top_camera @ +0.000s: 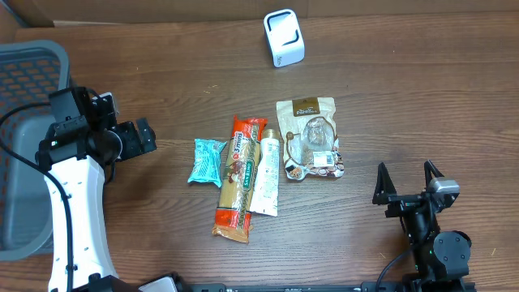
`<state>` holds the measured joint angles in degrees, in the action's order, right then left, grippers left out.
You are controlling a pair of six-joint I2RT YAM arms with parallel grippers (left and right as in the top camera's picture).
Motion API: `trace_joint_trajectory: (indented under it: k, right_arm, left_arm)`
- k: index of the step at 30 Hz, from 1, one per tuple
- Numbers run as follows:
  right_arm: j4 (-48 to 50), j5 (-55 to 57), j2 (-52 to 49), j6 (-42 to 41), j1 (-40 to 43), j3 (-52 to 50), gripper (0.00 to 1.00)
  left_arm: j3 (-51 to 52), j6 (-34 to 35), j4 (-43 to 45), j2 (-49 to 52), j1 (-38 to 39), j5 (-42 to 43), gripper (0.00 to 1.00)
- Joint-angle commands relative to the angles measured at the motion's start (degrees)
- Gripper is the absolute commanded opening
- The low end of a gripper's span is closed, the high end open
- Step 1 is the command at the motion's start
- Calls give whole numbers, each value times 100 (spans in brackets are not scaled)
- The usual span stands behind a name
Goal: Scan the item barcode
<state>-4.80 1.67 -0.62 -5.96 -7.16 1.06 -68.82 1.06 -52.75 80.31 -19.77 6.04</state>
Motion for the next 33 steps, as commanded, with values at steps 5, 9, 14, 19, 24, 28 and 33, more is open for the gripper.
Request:
trace_joint_trajectory:
  k: [5, 9, 14, 19, 24, 28, 33]
  right_arm:
    - [15, -28, 46, 4, -24, -61, 100]
    - [15, -28, 46, 4, -24, -61, 100]
    - [17, -28, 46, 4, -24, -61, 100]
    - [197, 74, 46, 0, -24, -59, 100]
    - [302, -815, 46, -17, -24, -57, 100]
    - [269, -1482, 44, -114, -24, 223, 100]
    - [-372, -1491, -380, -170, -22, 1187, 100]
  left_arm:
    - [-33, -107, 17, 4, 2, 105, 100]
    - [-33, -107, 20, 4, 2, 105, 100]
    - [-33, -107, 17, 4, 2, 105, 100]
    - [-33, -107, 17, 4, 2, 105, 100]
    - [-33, -107, 17, 4, 2, 105, 100]
    - [-33, -107, 17, 4, 2, 105, 100]
    - [-33, -107, 17, 4, 2, 105, 99]
